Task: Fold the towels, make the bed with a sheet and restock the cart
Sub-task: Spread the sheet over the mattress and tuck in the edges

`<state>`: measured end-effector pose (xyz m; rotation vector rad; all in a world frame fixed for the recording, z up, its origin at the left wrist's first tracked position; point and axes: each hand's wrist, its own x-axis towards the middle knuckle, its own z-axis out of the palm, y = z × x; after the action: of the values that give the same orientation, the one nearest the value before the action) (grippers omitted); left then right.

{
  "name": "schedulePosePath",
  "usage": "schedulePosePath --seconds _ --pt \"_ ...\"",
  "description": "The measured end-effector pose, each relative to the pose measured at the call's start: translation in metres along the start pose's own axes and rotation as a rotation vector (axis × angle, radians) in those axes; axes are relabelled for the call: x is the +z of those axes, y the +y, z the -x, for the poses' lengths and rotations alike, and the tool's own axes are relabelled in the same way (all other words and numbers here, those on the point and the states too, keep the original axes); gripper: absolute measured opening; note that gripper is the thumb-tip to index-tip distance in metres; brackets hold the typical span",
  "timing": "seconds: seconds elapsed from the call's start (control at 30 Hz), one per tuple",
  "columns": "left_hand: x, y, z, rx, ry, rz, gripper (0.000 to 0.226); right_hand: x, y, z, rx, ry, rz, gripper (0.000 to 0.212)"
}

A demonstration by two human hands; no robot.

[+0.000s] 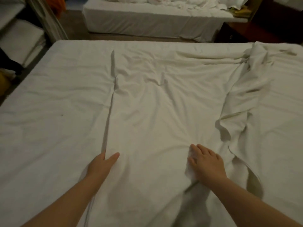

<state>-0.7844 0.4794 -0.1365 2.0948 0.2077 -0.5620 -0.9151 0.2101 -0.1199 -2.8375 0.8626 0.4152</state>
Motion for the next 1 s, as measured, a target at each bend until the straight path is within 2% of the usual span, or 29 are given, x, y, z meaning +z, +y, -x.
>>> schedulePosePath --seconds 0.2,0.33,0.43,0.5,0.6,0.67,0.73,0.87,1.0 --pt "0.012 -0.014 0.067 -0.104 0.088 -0.189 0.054 -0.006 0.06 0.049 -0.039 -0.086 0.005 0.047" --pt "0.022 -0.018 0.093 -0.122 0.159 -0.377 0.053 -0.006 0.092 0.042 -0.044 -0.011 0.076 0.043" --pt "0.027 -0.032 0.11 -0.134 0.261 -0.454 0.043 -0.011 0.118 0.02 -0.125 0.098 0.228 0.041" --pt "0.033 -0.039 0.12 -0.146 0.358 -0.599 0.036 -0.017 0.141 0.005 -0.2 0.182 0.344 0.047" --pt "0.05 -0.048 0.14 -0.13 0.555 -0.814 0.034 -0.028 0.171 -0.01 -0.227 0.083 0.527 0.059" --pt "0.071 -0.047 0.155 0.008 0.605 -0.853 0.038 -0.037 0.18 -0.016 -0.197 0.079 0.601 0.066" --pt "0.098 -0.039 0.167 0.164 0.552 -0.918 0.042 -0.04 0.182 -0.02 -0.171 0.088 0.565 0.068" --pt "0.172 -0.016 0.186 0.453 0.243 -0.939 0.047 -0.047 0.199 -0.026 -0.094 0.028 0.153 0.06" --pt "0.231 0.014 0.208 0.459 -0.034 -0.951 0.076 -0.039 0.228 -0.008 -0.12 0.006 0.059 0.042"
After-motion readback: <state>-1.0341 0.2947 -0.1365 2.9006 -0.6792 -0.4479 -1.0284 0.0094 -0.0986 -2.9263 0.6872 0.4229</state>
